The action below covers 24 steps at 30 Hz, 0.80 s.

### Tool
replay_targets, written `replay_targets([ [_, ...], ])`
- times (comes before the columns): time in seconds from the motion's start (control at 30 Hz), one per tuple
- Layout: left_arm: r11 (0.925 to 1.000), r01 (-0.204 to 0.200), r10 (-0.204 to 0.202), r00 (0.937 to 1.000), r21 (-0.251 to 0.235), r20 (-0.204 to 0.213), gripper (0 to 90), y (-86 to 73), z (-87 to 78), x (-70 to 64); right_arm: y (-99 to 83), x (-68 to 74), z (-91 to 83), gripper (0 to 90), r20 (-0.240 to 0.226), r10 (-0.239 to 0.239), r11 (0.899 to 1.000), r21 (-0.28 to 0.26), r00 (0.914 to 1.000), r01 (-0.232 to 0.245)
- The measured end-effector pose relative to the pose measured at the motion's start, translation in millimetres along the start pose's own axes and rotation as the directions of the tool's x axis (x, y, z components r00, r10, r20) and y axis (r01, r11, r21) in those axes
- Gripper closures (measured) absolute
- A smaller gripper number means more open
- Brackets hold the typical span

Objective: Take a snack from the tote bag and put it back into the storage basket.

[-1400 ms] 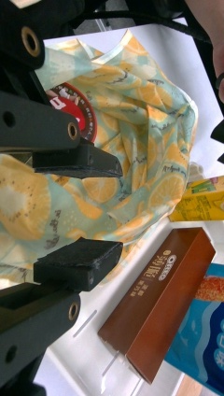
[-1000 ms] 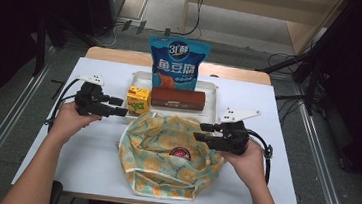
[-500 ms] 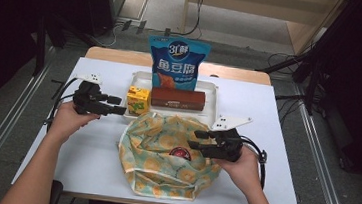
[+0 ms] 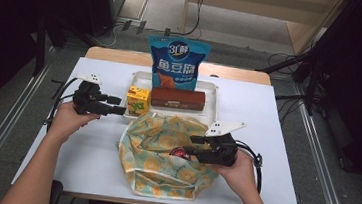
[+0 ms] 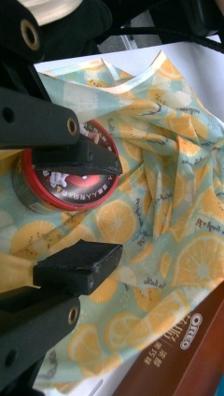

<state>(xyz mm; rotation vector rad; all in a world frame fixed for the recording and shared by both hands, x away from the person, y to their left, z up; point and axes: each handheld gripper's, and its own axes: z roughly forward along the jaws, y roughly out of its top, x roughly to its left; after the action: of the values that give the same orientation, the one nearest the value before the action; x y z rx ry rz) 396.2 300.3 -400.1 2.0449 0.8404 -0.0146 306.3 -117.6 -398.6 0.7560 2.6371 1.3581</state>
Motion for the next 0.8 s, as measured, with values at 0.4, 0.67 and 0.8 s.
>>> replay_targets([
  [0.4,1.0000,0.007,-0.007,1.0000,0.000,-0.005,40.5,-2.3,-1.8,0.5,-5.6,6.8,11.6,52.8,-0.027,-0.006,0.999,0.031,0.9996,0.007],
  [0.67,0.9999,0.008,-0.008,1.0000,0.007,-0.005,40.6,-2.7,0.1,0.6,-9.4,12.4,13.7,48.2,-0.033,-0.014,0.999,0.047,0.9994,0.015],
  [0.8,0.9999,0.009,-0.009,0.9998,0.006,-0.018,40.8,-2.7,-0.3,0.9,-10.5,15.0,13.7,47.2,-0.037,-0.025,0.998,0.051,0.9990,0.027],
])
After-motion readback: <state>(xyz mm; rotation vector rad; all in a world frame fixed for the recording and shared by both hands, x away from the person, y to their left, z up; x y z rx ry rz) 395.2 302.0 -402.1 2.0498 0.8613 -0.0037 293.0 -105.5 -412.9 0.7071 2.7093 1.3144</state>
